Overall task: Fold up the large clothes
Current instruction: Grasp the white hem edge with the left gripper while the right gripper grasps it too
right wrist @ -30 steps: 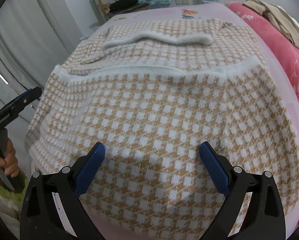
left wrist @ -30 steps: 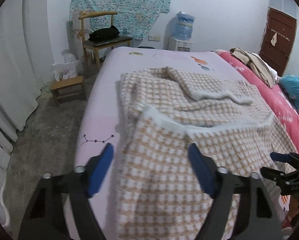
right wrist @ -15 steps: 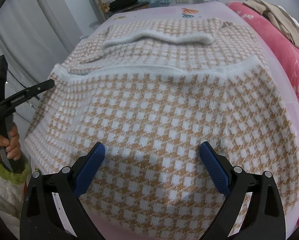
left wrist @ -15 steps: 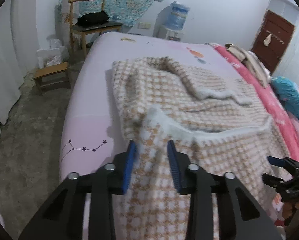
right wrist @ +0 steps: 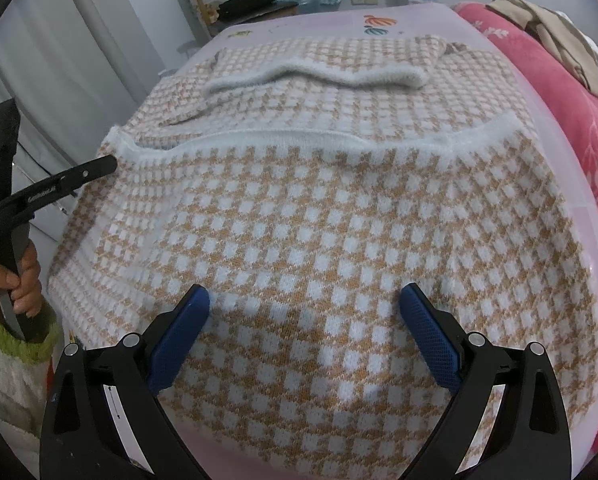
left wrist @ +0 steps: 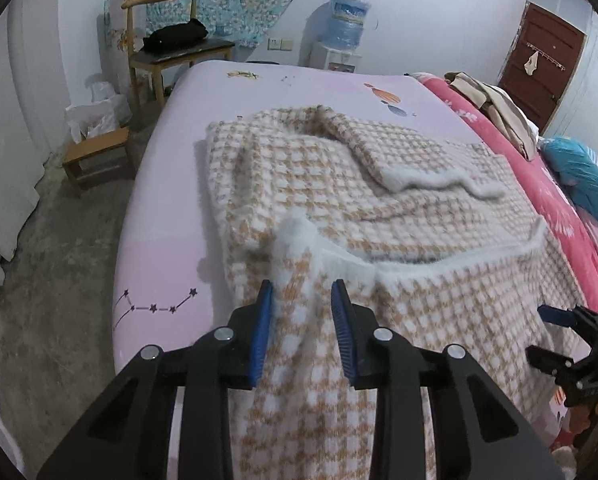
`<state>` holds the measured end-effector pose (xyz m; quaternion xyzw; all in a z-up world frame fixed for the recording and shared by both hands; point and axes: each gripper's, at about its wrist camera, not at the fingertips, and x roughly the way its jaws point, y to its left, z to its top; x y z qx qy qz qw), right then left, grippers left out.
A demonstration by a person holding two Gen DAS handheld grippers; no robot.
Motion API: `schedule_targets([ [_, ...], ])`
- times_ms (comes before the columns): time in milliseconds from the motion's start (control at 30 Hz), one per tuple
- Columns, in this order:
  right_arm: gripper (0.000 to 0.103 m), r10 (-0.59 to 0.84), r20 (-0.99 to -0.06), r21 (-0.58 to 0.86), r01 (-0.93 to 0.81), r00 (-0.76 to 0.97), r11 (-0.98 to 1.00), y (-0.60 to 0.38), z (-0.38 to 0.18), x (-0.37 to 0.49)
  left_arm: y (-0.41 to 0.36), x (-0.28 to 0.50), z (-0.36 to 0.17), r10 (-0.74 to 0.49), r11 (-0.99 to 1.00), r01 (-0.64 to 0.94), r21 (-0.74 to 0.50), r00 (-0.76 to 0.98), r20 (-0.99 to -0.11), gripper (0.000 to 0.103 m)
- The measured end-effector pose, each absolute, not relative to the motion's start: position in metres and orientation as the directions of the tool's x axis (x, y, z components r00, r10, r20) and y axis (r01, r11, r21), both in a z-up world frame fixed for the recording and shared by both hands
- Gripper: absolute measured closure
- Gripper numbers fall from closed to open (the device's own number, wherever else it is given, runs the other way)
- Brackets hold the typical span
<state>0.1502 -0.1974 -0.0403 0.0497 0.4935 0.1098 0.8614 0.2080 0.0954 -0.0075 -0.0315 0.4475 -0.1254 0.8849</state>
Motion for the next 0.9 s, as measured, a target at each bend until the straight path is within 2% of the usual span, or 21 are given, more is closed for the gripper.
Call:
schedule_targets([
  [267, 0.011, 0.244, -0.838, 0.198, -0.144, 0.489, 0.970, -0.200, -0.041, 0.150, 0.078, 0.209, -0.003, -0.237, 0.967, 0.221, -0.130, 0.573, -0.785, 0.074],
  [433, 0.012, 0.264, -0.832, 0.220, -0.147, 0.487, 0.964, -0.202, -0.038, 0.149, 0.068, 0.208, -0.016, -0.119, 0.982, 0.189, -0.010, 0.577, -0.808, 0.074],
  [500, 0.018, 0.292, -0.815, 0.250, -0.152, 0.500, 0.956, -0.209, -0.031, 0.146, 0.067, 0.208, -0.016, -0.106, 0.984, 0.181, 0.001, 0.583, -0.806, 0.074],
  [667, 0.026, 0.276, -0.756, 0.278, -0.090, 0.594, 0.956, -0.257, -0.005, 0.141, 0.054, 0.206, -0.017, -0.019, 0.981, 0.165, 0.100, 0.599, -0.801, 0.074],
  [833, 0.047, 0.244, -0.755, 0.313, 0.007, 0.609, 0.950, -0.308, 0.000, 0.164, 0.051, 0.206, -0.017, 0.004, 0.982, 0.150, 0.117, 0.597, -0.802, 0.074],
  [900, 0.052, 0.237, -0.765, 0.323, 0.039, 0.599, 0.945, -0.319, -0.003, 0.178, 0.050, 0.207, -0.017, 0.009, 0.981, 0.149, 0.121, 0.596, -0.803, 0.074],
])
